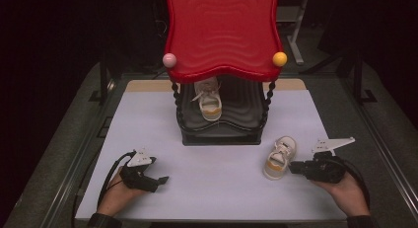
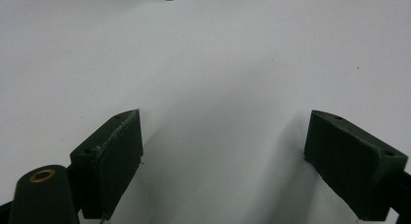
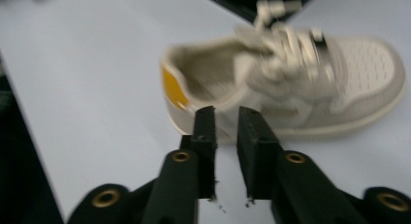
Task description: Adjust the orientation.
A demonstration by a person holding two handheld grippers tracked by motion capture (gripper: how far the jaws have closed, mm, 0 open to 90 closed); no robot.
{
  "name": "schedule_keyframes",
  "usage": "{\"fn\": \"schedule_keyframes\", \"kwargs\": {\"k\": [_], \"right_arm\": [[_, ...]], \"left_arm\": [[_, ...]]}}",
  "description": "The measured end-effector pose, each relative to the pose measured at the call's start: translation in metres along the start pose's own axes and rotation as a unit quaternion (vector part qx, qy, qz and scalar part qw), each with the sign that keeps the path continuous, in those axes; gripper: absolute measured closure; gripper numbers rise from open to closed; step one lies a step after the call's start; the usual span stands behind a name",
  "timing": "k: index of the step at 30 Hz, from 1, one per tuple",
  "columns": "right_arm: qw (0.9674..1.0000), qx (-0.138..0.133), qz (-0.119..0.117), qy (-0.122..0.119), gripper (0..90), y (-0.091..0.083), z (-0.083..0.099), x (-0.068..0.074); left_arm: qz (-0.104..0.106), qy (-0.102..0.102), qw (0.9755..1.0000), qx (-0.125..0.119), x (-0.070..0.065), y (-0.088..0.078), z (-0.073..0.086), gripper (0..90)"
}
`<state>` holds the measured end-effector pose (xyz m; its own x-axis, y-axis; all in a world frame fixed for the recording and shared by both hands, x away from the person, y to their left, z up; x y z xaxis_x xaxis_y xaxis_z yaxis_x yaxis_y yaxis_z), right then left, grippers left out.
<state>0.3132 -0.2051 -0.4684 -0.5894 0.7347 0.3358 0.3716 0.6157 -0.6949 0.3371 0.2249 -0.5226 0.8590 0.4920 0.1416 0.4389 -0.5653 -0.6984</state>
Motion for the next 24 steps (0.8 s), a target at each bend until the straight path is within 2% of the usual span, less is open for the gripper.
{"fn": "schedule_keyframes", "kwargs": {"k": [2,4,5,6,13,14,16,18,24], "right_arm": [[1.0,-0.005,-0.006,-0.004,74.7,-0.003,-0.004,0.004],[0.9993,-0.013,-0.032,-0.017,73.1,-0.005,-0.014,0.017],[0.9993,-0.013,-0.032,-0.017,73.1,-0.005,-0.014,0.017],[0.9988,-0.01,-0.042,-0.023,73.1,0.0,-0.018,0.022],[0.9973,0.009,-0.061,-0.038,71.9,0.017,-0.028,0.029],[0.9965,0.023,-0.069,-0.042,71.9,0.024,-0.028,0.031],[0.996,0.034,-0.07,-0.044,71.1,0.03,-0.027,0.031],[0.9959,0.047,-0.06,-0.049,69.9,0.036,-0.025,0.028],[0.9946,0.069,-0.053,-0.057,69.1,0.044,-0.02,0.029]], "left_arm": [[0.0,0.0,1.0,0.0,0.0,0.0,0.0,13.0],[0.0,0.0,1.0,0.0,0.0,0.0,0.0,13.0],[0.0,0.0,1.0,0.0,0.0,0.0,0.0,13.0],[0.0,0.0,1.0,0.0,0.0,0.0,0.0,13.0],[0.0,0.0,1.0,0.0,0.0,0.0,0.0,13.0],[0.0,0.0,1.0,0.0,0.0,0.0,0.0,13.0],[0.0,0.0,1.0,0.0,0.0,0.0,0.0,12.9],[0.0,0.001,1.0,0.0,0.0,0.0,0.0,13.0],[-0.001,0.001,1.0,0.0,0.0,0.0,0.0,13.0]]}}
Point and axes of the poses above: each handheld gripper's, and its own axes: y roughly forward along the jaws, z roughly out of its underside, x roughly to its left, the point moved 10 cm from there along y, roughly forward along the jaws, and after that the axes turned 11 degrees about y, right-handed, at the moved point
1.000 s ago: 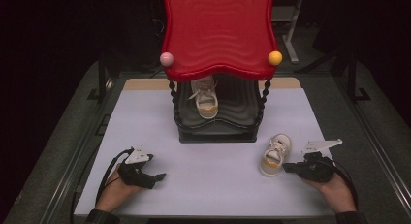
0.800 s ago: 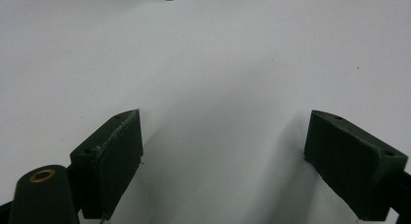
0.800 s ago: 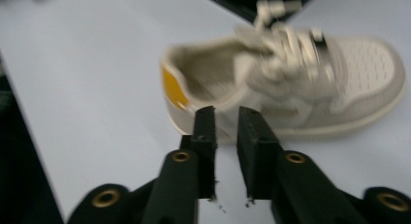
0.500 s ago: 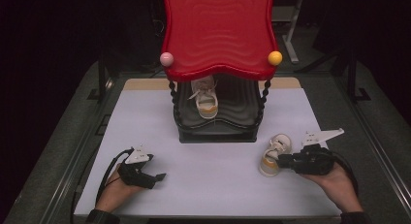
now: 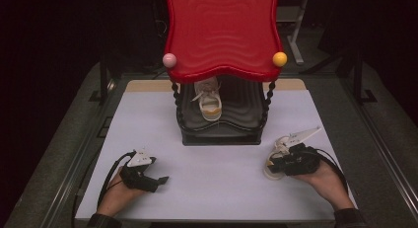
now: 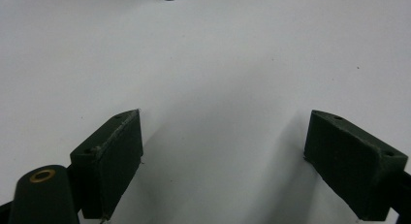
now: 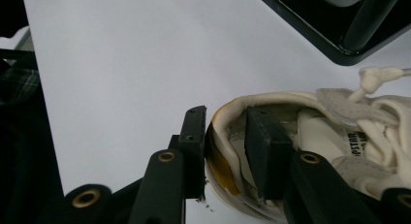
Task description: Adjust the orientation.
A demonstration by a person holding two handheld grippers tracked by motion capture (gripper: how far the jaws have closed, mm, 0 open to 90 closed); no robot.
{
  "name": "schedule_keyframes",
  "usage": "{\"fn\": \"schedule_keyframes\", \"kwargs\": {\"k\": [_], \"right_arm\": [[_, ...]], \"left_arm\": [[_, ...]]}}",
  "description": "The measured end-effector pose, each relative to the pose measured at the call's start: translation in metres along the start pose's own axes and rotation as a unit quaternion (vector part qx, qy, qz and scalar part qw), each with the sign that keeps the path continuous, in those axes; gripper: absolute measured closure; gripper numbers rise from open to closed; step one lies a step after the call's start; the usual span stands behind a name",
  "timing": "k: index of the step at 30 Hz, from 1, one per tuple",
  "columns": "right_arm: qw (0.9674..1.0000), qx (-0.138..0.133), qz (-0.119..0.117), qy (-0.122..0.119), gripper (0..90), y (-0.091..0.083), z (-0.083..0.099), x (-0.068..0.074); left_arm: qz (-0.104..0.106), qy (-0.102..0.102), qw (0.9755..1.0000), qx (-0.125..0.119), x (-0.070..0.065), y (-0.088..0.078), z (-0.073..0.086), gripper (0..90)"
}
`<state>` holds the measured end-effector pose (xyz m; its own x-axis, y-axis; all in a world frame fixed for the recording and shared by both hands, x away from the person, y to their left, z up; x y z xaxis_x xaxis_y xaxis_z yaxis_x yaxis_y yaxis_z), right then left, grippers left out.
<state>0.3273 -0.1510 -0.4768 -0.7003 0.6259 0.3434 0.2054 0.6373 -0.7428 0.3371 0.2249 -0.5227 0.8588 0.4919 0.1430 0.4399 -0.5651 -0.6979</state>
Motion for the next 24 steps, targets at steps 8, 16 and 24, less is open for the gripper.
{"fn": "schedule_keyframes", "kwargs": {"k": [8,16,24], "right_arm": [[1.0,-0.003,-0.002,-0.001,76.8,0.001,0.001,0.001],[0.9999,0.001,0.008,-0.014,77.9,-0.001,0.002,0.007],[0.9993,-0.013,0.007,-0.033,77.8,-0.013,0.001,0.023]], "left_arm": [[0.0,0.0,1.0,0.0,0.0,0.0,0.0,13.0],[0.0,0.0,1.0,0.0,0.0,0.0,0.0,13.0],[0.0,0.0,1.0,0.0,0.0,0.0,0.0,13.0]]}}
Point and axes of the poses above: each handheld gripper's, and its own axes: y roughly forward along the jaws, z roughly out of its underside, x roughly to its left, the point moved 10 cm from there along y, roughly forward along the jaws, and after that the axes turned 11 degrees about y, right-handed, at the moved point
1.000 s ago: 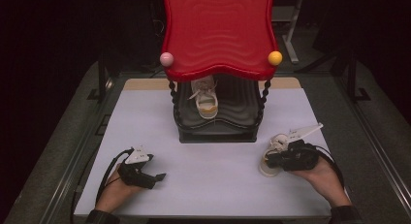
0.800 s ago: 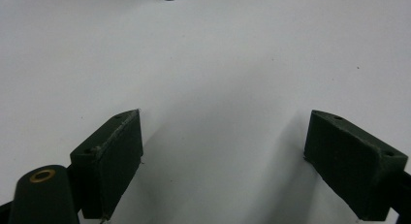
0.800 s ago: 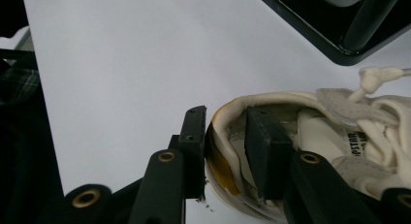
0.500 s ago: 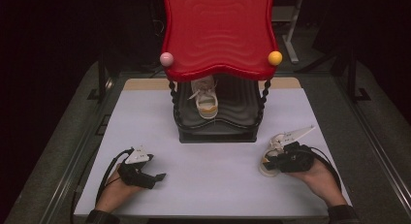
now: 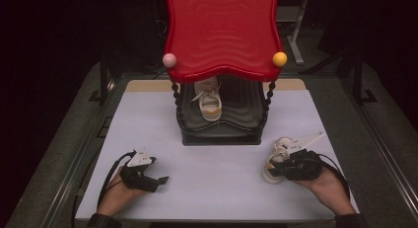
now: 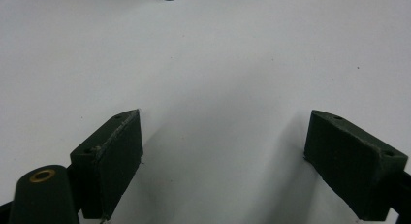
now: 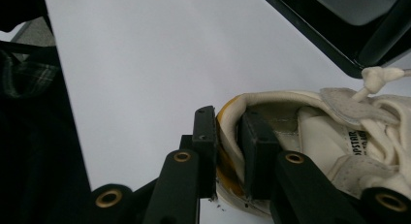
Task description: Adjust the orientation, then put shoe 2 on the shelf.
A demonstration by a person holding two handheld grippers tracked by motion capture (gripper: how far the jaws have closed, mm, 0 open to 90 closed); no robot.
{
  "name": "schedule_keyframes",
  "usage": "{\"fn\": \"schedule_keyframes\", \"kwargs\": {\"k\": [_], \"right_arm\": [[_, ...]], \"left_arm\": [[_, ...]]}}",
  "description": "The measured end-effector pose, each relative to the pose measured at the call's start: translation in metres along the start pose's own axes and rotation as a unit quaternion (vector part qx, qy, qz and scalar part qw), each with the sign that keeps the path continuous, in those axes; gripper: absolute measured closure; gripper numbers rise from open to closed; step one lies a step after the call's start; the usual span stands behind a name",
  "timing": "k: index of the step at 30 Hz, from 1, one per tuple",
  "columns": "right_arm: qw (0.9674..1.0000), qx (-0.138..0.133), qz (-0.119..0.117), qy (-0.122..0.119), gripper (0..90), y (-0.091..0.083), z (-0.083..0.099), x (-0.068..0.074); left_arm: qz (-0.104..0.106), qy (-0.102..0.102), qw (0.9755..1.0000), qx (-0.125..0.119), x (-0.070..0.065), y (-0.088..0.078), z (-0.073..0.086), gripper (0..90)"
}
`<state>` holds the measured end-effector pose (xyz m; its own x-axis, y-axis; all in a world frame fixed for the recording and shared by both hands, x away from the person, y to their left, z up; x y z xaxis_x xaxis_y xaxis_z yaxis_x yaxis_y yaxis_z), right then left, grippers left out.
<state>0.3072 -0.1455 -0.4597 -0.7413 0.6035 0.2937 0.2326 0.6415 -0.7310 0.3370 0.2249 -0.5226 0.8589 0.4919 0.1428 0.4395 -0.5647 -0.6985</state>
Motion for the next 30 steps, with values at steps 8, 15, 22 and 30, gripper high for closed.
{"fn": "schedule_keyframes", "kwargs": {"k": [8,15,22,30], "right_arm": [[0.9999,-0.012,0.001,-0.011,77.8,-0.014,-0.008,0.01],[0.9994,-0.023,0.0,-0.024,77.8,-0.022,-0.017,0.019],[0.9982,-0.035,-0.009,-0.047,77.8,-0.029,-0.027,0.036],[0.9959,-0.043,-0.025,-0.076,77.7,-0.033,-0.045,0.06]], "left_arm": [[0.0,0.0,1.0,0.0,0.0,0.0,0.0,13.0],[0.001,0.0,1.0,0.001,0.0,0.0,0.0,13.0],[0.0,0.001,1.0,0.001,0.0,0.0,0.0,13.0],[0.0,0.001,1.0,0.001,0.0,0.0,0.0,13.0]]}}
Point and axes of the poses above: each handheld gripper's, and its own axes: y roughly forward along the jaws, z roughly out of its underside, x roughly to its left, the point moved 10 cm from there along y, roughly forward along the jaws, and after that the axes turned 11 degrees about y, right-handed, at the moved point
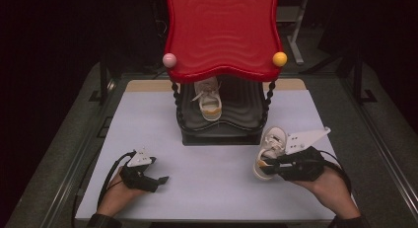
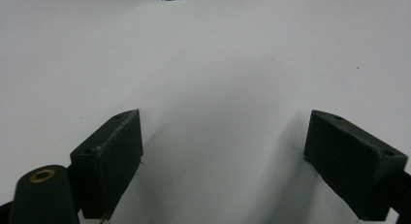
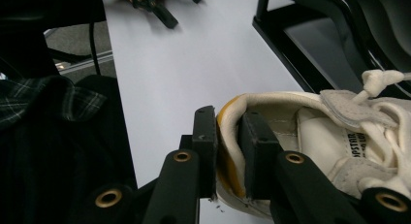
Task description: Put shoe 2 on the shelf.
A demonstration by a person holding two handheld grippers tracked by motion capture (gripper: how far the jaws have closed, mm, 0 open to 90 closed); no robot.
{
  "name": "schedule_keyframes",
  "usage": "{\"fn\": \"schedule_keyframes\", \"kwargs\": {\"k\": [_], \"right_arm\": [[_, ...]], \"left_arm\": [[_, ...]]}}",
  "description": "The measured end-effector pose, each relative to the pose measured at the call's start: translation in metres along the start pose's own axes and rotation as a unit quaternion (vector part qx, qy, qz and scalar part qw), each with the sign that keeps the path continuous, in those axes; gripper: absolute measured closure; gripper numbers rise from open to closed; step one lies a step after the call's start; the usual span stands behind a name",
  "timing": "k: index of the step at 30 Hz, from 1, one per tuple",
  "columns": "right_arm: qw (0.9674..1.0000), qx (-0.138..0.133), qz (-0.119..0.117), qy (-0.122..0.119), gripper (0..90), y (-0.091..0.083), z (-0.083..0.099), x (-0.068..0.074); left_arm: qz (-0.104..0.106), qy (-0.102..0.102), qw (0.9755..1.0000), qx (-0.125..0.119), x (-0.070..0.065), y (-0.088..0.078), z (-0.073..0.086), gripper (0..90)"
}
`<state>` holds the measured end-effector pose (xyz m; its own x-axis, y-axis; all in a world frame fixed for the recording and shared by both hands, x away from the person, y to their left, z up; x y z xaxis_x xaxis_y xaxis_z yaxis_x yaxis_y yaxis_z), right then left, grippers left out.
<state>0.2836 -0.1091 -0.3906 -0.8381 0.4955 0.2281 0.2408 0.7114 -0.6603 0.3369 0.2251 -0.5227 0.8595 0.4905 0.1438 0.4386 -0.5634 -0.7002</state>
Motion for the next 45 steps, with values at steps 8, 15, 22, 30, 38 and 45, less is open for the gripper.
{"fn": "schedule_keyframes", "kwargs": {"k": [8,15,22,30,38,45], "right_arm": [[0.9996,0.001,-0.018,-0.022,77.7,0.012,-0.016,0.011],[0.9987,0.004,-0.027,-0.043,77.7,0.02,-0.03,0.017],[0.9974,0.005,-0.034,-0.063,77.7,0.03,-0.053,0.019],[0.9965,0.001,-0.029,-0.078,77.6,0.037,-0.074,0.008],[0.9963,0.015,-0.016,-0.083,77.7,0.047,-0.099,-0.018],[0.9962,0.017,-0.008,-0.085,77.7,0.052,-0.118,-0.035]], "left_arm": [[0.0,0.0,1.0,0.0,0.0,0.0,0.0,13.0],[0.0,-0.001,1.0,0.0,0.0,0.0,0.0,13.0],[0.0,-0.001,1.0,-0.001,0.0,0.0,0.0,13.0],[0.0,0.0,1.0,0.0,0.0,0.0,0.0,13.0],[0.0,-0.001,1.0,0.0,0.0,0.0,0.0,13.0],[0.0,-0.001,1.0,-0.001,0.0,0.0,0.0,13.0]]}}
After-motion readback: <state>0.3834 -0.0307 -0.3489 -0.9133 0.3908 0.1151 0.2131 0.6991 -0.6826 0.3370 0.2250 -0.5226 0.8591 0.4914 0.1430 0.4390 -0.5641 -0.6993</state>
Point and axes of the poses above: each handheld gripper's, and its own axes: y roughly forward along the jaws, z roughly out of its underside, x roughly to its left, the point moved 10 cm from there along y, roughly forward along the jaws, and after that the axes turned 11 degrees about y, right-handed, at the moved point
